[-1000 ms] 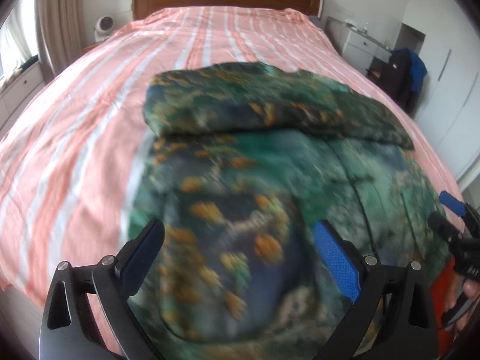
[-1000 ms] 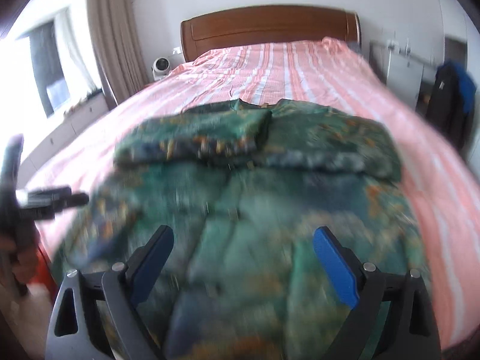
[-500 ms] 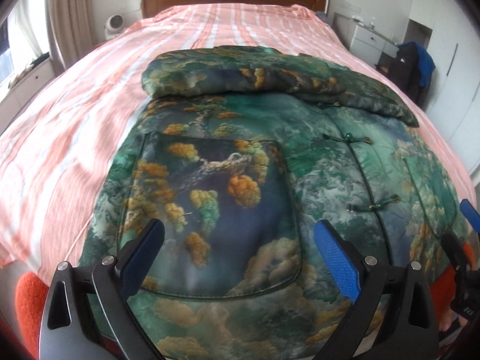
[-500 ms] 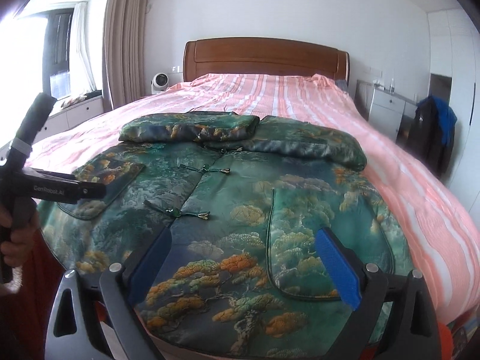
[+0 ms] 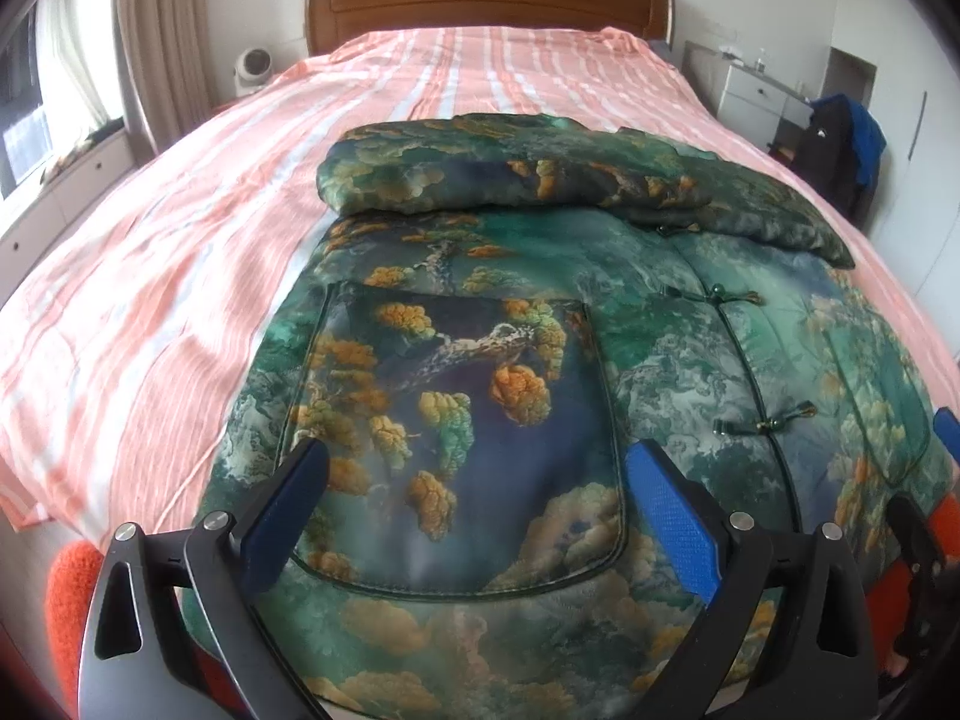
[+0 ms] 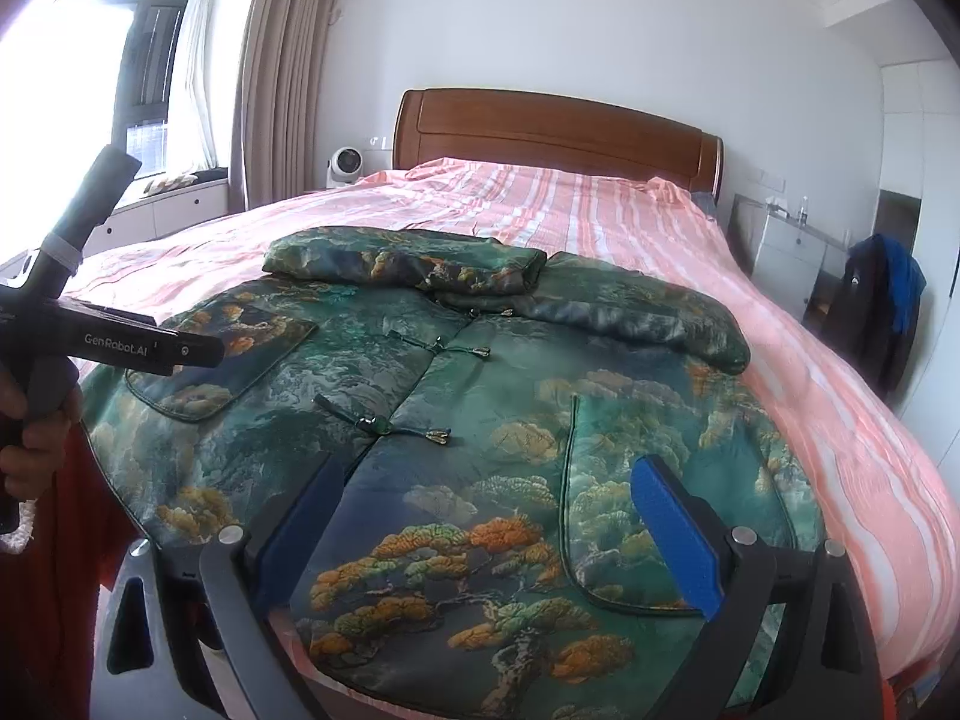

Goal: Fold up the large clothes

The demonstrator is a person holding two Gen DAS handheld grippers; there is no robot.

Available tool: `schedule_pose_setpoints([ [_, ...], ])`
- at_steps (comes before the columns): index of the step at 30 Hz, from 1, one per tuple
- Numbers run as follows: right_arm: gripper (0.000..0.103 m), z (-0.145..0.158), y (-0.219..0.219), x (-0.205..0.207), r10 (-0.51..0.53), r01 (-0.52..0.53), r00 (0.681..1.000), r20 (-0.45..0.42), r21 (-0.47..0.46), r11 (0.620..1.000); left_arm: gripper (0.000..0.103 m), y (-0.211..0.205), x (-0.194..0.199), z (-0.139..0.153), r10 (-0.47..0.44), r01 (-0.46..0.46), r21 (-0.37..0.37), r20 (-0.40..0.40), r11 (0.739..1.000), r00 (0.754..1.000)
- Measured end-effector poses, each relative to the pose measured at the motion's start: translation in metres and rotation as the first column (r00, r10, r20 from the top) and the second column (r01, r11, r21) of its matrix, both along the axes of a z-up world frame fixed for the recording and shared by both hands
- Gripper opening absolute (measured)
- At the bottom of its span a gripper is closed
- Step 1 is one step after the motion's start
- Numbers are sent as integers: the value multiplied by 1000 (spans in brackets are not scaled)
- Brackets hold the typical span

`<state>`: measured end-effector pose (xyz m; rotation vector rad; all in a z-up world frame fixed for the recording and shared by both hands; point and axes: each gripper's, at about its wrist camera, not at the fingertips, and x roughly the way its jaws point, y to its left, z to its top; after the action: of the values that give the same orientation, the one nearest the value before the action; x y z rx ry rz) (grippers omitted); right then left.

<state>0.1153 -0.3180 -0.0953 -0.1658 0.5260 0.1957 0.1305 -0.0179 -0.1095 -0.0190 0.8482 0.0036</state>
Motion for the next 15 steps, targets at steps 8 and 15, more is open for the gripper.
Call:
schedule_pose_setpoints([
  [8, 96, 0, 1, -2, 6, -6, 1000, 6, -1, 1000, 100, 2, -2, 2, 18, -18, 9, 10, 1000, 1000],
  [15, 96, -1, 1, 0, 8, -8, 1000, 1, 1, 1000, 100, -1, -1, 1, 15, -16, 32, 15, 999, 1000],
])
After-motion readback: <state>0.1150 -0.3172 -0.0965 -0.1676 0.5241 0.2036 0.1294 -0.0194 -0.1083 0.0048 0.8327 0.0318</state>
